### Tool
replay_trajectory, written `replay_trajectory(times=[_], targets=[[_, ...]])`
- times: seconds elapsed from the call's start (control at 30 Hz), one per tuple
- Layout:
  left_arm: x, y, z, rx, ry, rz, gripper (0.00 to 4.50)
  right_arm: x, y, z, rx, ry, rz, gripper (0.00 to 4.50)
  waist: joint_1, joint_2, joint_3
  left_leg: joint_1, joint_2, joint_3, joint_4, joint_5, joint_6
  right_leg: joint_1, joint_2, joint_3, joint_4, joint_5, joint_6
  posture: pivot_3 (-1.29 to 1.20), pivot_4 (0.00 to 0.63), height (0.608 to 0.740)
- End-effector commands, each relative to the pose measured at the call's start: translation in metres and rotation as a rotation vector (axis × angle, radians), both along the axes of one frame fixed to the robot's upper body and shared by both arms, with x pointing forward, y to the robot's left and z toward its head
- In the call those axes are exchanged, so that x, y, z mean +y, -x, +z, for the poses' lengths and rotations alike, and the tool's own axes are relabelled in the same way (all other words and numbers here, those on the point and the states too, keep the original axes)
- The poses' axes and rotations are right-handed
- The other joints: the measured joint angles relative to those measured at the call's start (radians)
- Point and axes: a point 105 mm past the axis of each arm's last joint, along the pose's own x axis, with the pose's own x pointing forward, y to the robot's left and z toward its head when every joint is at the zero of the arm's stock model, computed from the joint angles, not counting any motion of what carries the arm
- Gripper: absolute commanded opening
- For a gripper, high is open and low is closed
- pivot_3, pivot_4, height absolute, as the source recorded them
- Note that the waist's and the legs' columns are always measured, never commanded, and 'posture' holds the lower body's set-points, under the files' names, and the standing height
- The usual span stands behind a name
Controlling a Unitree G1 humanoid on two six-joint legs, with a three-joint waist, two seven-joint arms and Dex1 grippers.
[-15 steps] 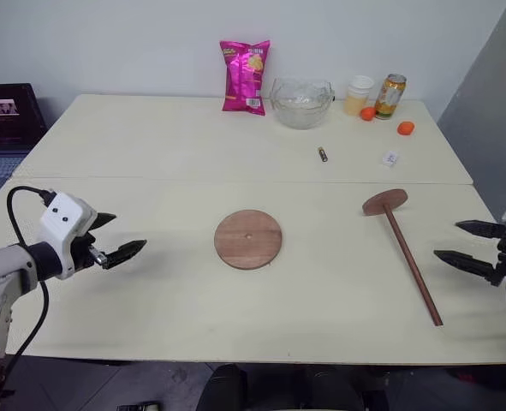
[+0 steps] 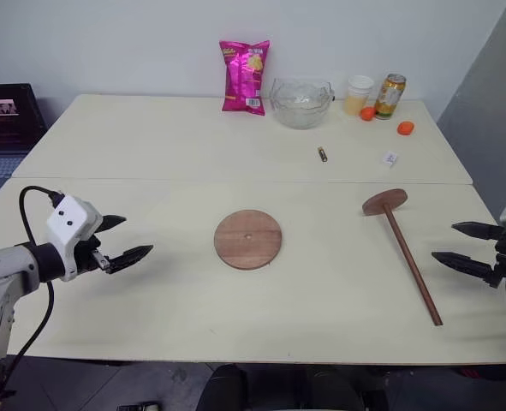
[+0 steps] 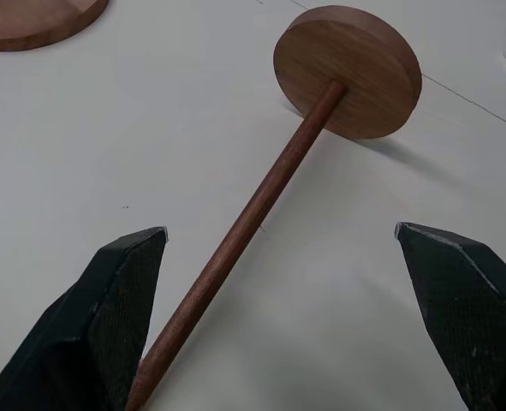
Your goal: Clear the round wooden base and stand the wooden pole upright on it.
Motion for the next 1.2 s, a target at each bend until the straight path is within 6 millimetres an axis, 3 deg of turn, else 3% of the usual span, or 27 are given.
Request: replay_trajectory(times=[0.03, 0.1, 0.3, 0.43, 0.53, 0.87, 1.2], targets=[[-0.016, 0.000, 0.022, -0.063, -0.007, -0.094, 4.50, 0.003, 0.001, 0.021, -0.052, 0.021, 0.015, 4.49, 0.000, 0.000, 0.000, 0.000, 0.000, 0.000, 0.000, 0.000, 0.000, 0.000, 0.000, 0.000, 0.000, 0.000, 0.000, 0.00, 0.150, 0.740], [-0.021, -0.001, 0.021, -0.063, -0.030, -0.122, 4.50, 0.003, 0.001, 0.022, -0.051, 0.026, 0.014, 4.49, 0.000, 0.000, 0.000, 0.000, 0.000, 0.000, 0.000, 0.000, 0.000, 0.000, 0.000, 0.000, 0.000, 0.000, 0.000, 0.00, 0.150, 0.740], [-0.083, 0.004, 0.026, -0.031, 0.002, -0.395, 4.50, 0.014, 0.001, 0.025, -0.034, 0.149, 0.037, 4.49, 0.000, 0.000, 0.000, 0.000, 0.000, 0.000, 0.000, 0.000, 0.000, 0.000, 0.000, 0.000, 0.000, 0.000, 0.000, 0.00, 0.150, 0.740], [-0.105, 0.003, 0.025, -0.033, -0.043, -0.508, 4.50, 0.031, -0.008, 0.035, -0.018, 0.113, 0.041, 4.49, -0.002, 0.000, 0.000, 0.000, -0.001, 0.000, 0.001, 0.000, 0.000, 0.001, 0.000, 0.000, 0.000, 0.000, 0.000, 0.00, 0.150, 0.740], [-0.119, 0.002, 0.025, -0.041, -0.033, -0.569, 4.50, 0.028, -0.017, 0.029, 0.051, 0.148, -0.074, 4.49, -0.004, 0.000, 0.000, 0.000, 0.000, 0.000, 0.000, 0.000, 0.000, 0.000, 0.001, 0.001, 0.000, 0.000, 0.000, 0.00, 0.150, 0.740], [-0.157, 0.006, 0.029, -0.049, 0.035, -0.742, 4.50, 0.043, -0.035, -0.004, 0.284, 0.116, -0.267, 4.49, -0.002, 0.000, 0.000, -0.002, 0.000, 0.000, 0.002, 0.000, 0.000, 0.000, 0.001, 0.000, 0.000, 0.000, 0.000, 0.00, 0.150, 0.740], [-0.168, 0.010, 0.024, -0.045, 0.039, -0.796, 4.50, 0.046, -0.063, -0.017, 0.382, 0.073, -0.473, 4.49, -0.001, 0.000, 0.000, -0.002, 0.000, 0.000, 0.002, 0.000, 0.000, -0.001, 0.001, 0.001, 0.000, 0.000, 0.000, 0.00, 0.150, 0.740]])
